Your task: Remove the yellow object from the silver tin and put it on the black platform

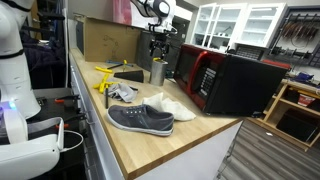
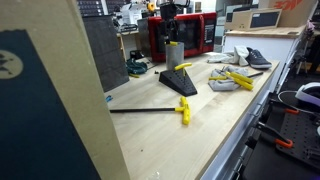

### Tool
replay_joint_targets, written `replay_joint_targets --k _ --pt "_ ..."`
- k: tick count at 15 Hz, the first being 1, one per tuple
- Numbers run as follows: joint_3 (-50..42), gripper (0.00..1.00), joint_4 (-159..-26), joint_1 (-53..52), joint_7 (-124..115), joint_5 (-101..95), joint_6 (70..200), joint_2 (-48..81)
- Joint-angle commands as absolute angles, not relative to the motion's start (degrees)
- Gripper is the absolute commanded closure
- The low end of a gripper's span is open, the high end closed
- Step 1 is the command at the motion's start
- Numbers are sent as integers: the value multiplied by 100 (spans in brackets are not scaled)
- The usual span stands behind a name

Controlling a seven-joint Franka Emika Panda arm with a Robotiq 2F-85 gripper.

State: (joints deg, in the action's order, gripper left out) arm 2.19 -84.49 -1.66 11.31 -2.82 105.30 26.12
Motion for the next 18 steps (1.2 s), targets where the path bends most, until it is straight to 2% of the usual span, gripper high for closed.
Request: replay_joint_targets --k 1,9,10,11,12,14,18 --pt "217 34 -8628 -115 893 -185 10814 2508" --pt "234 94 -8752 -119 731 -85 10974 2442" --pt "229 96 -8766 -131 733 -119 10977 2415" --pt "230 94 -8775 -139 737 -137 10991 2406" --pt "222 99 -8786 -146 735 -171 11002 2392" --pt "224 96 -8829 -164 740 -194 11005 2336" --pt "210 96 -8975 -217 695 -325 11004 2146"
